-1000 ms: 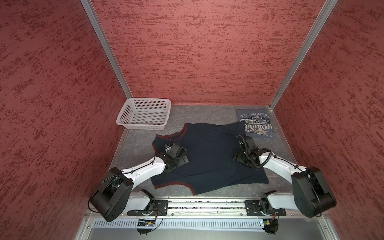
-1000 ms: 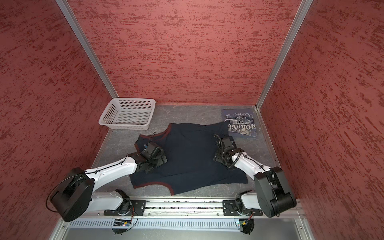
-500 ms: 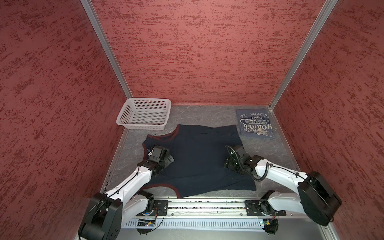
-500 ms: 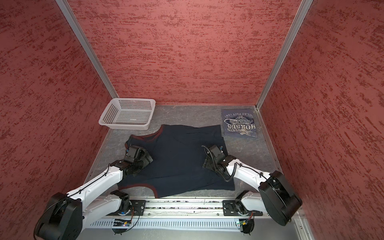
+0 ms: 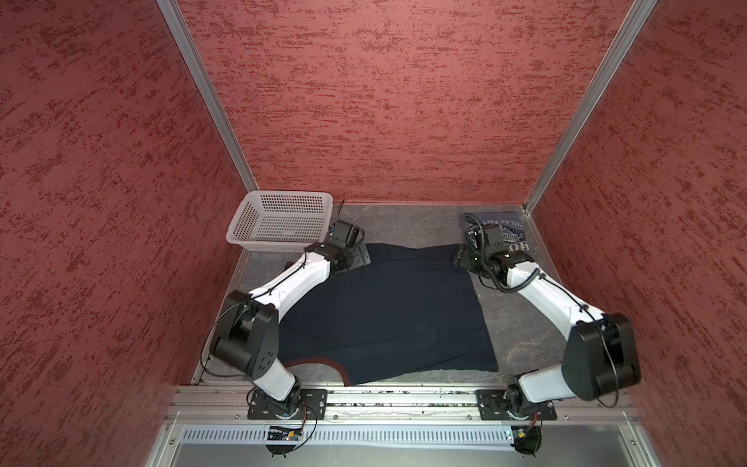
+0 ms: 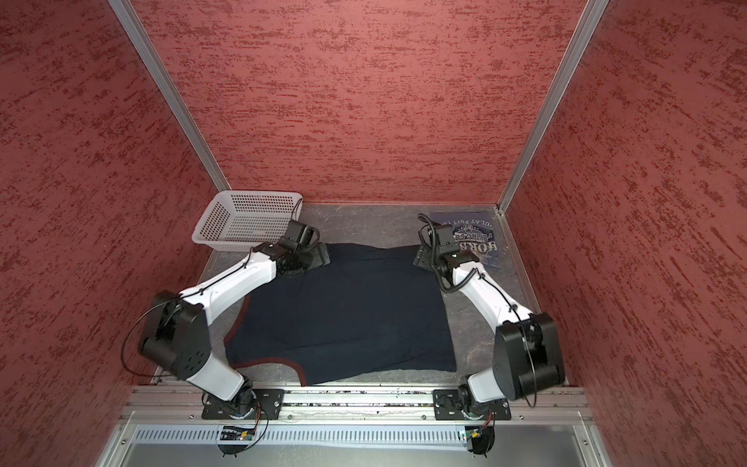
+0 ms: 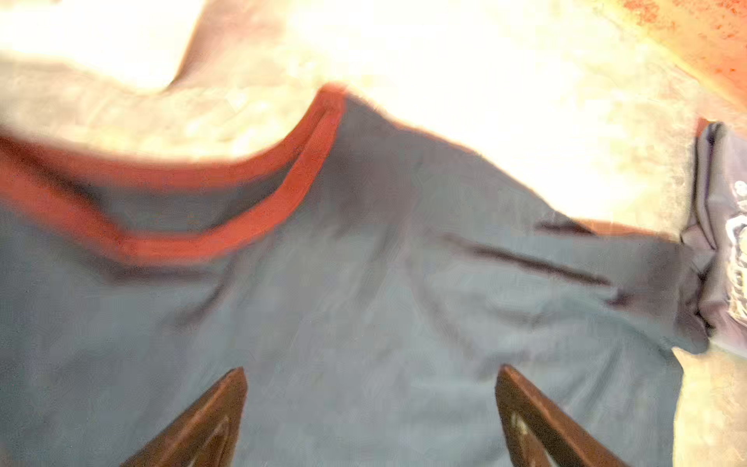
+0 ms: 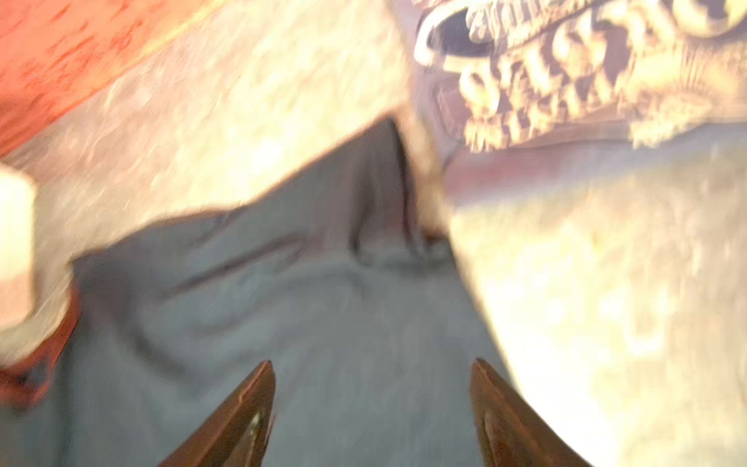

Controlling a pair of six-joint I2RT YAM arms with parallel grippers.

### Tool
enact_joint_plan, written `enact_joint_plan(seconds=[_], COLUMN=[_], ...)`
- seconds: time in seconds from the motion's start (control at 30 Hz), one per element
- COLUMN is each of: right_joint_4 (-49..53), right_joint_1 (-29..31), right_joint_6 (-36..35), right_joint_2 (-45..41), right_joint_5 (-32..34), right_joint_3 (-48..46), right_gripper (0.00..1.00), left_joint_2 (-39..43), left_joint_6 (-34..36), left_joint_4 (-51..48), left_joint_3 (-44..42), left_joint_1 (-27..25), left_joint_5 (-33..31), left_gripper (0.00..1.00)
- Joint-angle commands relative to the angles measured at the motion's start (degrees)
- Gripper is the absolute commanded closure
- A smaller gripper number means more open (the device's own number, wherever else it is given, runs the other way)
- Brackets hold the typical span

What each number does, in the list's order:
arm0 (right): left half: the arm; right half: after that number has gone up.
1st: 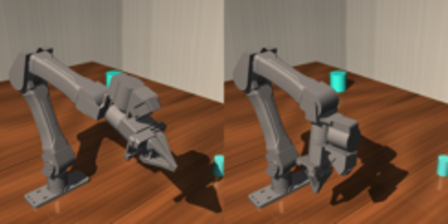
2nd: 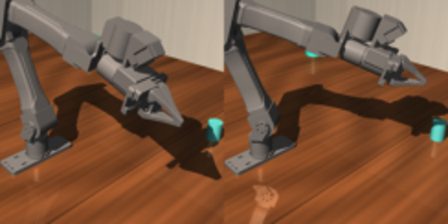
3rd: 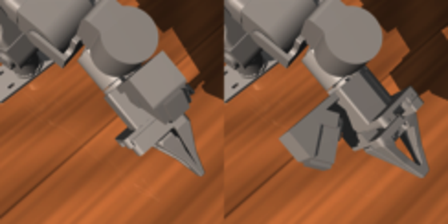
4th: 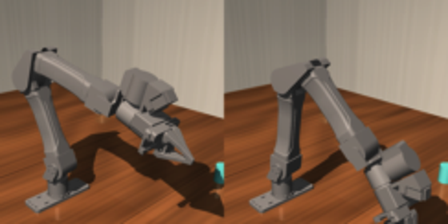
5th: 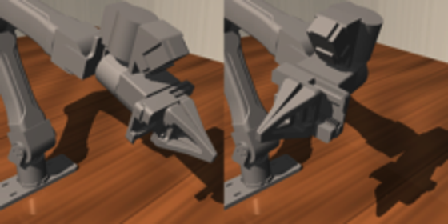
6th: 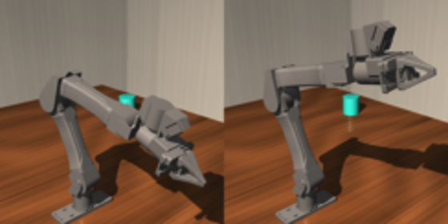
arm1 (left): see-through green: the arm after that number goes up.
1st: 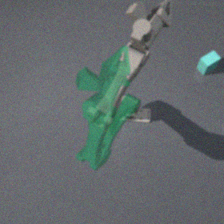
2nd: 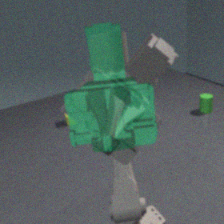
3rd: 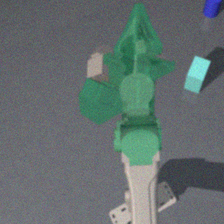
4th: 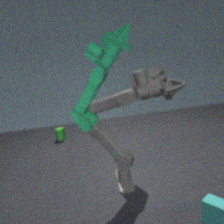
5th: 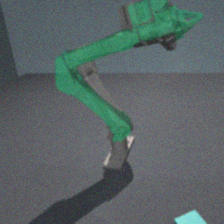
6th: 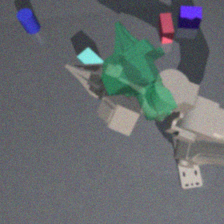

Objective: Fold and stack the tank tops

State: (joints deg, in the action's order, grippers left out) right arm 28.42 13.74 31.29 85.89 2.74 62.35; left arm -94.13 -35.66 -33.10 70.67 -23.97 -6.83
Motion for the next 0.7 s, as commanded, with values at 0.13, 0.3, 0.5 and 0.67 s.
enact_joint_plan(seconds=[0.13, 0.3, 0.5, 0.67], right_joint_4=[-1.2, 0.7, 0.3, 1.6], right_joint_1=[-5.9, -6.9, -7.0, -6.9], right_joint_6=[-7.0, -8.0, -8.1, -8.4], right_joint_2=[16.4, 25.9, 31.4, 35.9], right_joint_5=[-3.7, -4.6, -6.3, -7.5], right_joint_3=[12.7, 20.8, 25.8, 30.2], right_gripper=[0.26, 0.30, 0.36, 0.41], left_joint_2=[-17.2, -25.6, -31.1, -34.4], left_joint_6=[4.3, 5.1, 5.9, 6.3], left_joint_4=[-7.6, -9.6, -9.9, -10.1], left_joint_3=[17.3, 25.2, 30.2, 32.7], left_joint_1=[2.3, 4.4, 5.0, 5.4], left_joint_5=[-4.2, -4.0, -4.9, -5.6], left_gripper=[0.08, 0.13, 0.19, 0.21])
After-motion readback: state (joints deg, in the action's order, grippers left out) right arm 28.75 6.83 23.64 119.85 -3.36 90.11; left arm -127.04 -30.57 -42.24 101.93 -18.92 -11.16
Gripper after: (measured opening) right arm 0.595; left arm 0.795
